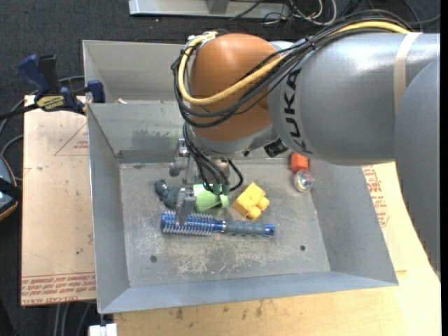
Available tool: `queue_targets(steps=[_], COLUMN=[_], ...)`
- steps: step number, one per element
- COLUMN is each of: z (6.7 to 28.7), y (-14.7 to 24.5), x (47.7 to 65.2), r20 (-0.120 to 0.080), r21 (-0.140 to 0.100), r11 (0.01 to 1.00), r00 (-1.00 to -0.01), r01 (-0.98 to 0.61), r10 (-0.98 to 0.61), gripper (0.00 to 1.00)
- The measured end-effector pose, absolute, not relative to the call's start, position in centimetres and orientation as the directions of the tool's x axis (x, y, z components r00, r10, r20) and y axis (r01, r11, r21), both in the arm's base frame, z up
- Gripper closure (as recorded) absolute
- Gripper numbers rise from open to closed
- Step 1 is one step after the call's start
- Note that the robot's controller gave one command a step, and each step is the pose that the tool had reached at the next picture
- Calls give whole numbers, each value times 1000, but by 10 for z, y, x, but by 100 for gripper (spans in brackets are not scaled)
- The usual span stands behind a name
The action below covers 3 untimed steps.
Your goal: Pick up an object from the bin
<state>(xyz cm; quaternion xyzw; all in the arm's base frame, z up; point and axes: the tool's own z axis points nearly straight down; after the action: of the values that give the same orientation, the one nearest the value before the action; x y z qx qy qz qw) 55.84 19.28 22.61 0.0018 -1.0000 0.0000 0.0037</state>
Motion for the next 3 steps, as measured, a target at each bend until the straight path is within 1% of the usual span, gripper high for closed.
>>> queue_targets(steps=[1,2,3], z=[130,80,83], y=[133,122,122], x=[533,554,556], r20=[10,-1,-6], r21=[-4,2,5], r11=[999,980,979], r00=[-998,-980,-979], r01=[54,200,203], r10=[54,200,203], gripper=[0,0,100])
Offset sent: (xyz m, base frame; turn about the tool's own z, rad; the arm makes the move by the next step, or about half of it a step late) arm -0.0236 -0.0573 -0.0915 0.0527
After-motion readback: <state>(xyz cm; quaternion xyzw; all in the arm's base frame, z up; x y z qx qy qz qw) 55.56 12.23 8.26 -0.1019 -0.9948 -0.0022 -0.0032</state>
